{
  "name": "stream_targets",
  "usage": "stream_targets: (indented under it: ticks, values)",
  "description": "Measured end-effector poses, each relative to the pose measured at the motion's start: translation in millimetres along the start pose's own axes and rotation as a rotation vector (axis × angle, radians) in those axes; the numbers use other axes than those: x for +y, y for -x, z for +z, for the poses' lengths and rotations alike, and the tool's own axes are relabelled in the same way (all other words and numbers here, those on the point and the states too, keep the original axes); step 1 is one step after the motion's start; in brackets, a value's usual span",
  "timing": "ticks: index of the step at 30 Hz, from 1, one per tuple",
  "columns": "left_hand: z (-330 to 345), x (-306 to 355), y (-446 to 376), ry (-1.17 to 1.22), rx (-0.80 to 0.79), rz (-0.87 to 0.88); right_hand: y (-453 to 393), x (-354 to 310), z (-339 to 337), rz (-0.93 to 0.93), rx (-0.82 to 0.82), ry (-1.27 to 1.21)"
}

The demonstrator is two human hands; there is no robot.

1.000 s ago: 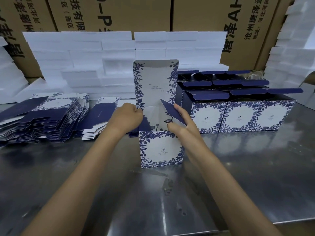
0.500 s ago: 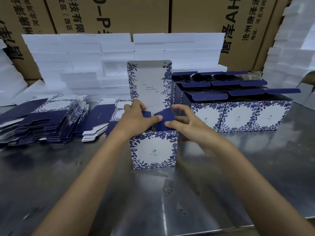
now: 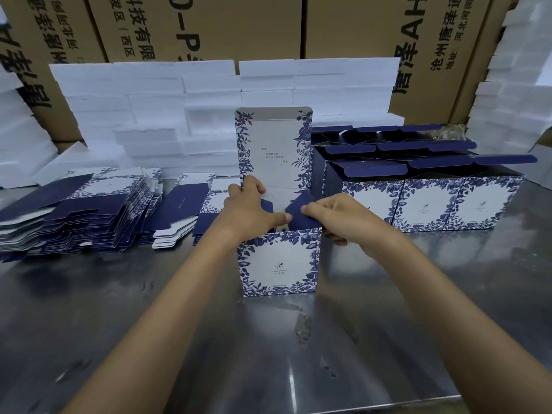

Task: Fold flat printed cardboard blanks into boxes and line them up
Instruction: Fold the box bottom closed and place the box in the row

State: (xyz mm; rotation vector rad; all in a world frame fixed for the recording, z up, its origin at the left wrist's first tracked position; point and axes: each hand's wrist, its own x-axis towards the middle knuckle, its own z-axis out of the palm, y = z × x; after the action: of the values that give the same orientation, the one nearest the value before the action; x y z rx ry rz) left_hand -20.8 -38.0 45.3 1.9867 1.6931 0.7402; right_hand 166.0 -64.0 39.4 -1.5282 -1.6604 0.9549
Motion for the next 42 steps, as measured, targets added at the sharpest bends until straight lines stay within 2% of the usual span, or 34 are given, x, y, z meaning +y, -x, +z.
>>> stream_targets:
  ticks: [4,7,13,22,25,28,30,33,37,42]
  values:
    - [-1,1,1,-0.011,-0.022,-0.003,-8,1,-2,0.007,-0.001,0.053]
    - [-1,2,2,0.002,-0.026,0.003,-14,1,-3,0.011,0.062,0.069]
    - [0,3,1,-0.011,-0.023,0.007,-24,1,-1,0.007,0.096,0.052]
    - [1,3,4,0.024,0.001,0.034,-36,6,4,-0.018,0.235,-0.017]
    - [1,4,4,0.240,0.103,-0.013,-33,4,1,-0.040,0.287,-0.108]
    - [0,6,7,0.655,0.299,-0.057,-28,0,-5,-0.107,0.247,-0.316]
    - [-1,6,9,0.786,0.378,-0.065,-26,-6,-11,-0.127,0.210,-0.405]
    - [0,5,10,0.779,0.374,-0.026,-25,-12,-13,-0.148,0.160,-0.450]
    - [4,2,7,0.719,0.284,-0.021,-25,-22,-9,-0.119,0.187,-0.475]
    - [2,3,8,0.800,0.283,-0.117,-21,-26,-7,-0.035,0.229,-0.593]
